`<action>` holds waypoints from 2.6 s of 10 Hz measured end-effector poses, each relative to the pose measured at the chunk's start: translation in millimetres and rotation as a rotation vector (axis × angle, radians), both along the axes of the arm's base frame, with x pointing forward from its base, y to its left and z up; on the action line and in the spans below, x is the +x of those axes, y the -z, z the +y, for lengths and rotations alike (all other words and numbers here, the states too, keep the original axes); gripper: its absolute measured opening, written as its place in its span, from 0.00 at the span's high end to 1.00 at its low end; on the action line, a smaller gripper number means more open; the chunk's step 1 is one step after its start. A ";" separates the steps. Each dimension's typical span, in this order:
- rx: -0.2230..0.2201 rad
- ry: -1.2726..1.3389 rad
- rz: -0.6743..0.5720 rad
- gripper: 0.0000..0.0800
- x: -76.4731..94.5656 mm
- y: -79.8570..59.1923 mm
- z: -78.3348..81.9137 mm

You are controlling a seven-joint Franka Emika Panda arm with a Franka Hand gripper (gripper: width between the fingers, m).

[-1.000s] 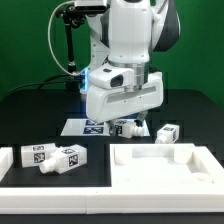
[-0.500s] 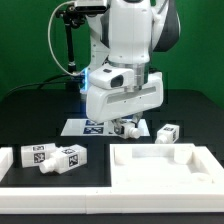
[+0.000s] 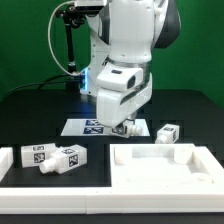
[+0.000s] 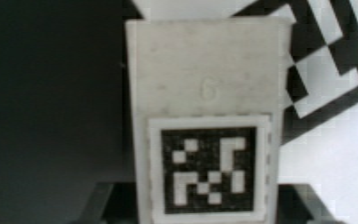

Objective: Assemble one leg

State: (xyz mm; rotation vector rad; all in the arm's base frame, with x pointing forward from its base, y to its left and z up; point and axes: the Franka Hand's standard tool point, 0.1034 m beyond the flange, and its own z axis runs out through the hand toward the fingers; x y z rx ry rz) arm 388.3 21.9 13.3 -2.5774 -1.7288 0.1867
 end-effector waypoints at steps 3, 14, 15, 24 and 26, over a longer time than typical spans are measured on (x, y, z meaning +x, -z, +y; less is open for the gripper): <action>0.014 -0.157 -0.007 0.64 -3.6 0.9 -7.8; 0.230 -1.489 0.199 0.64 -4.4 0.7 -50.7; 0.246 -1.542 0.206 0.64 -6.9 1.9 -52.1; 0.121 -1.221 0.152 0.19 6.7 -34.3 -54.0; 0.059 -0.970 0.170 0.19 13.7 -54.1 -56.4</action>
Offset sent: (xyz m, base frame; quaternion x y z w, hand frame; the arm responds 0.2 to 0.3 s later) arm 0.0000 0.0000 0.0000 0.0000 0.0000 -0.1938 0.9810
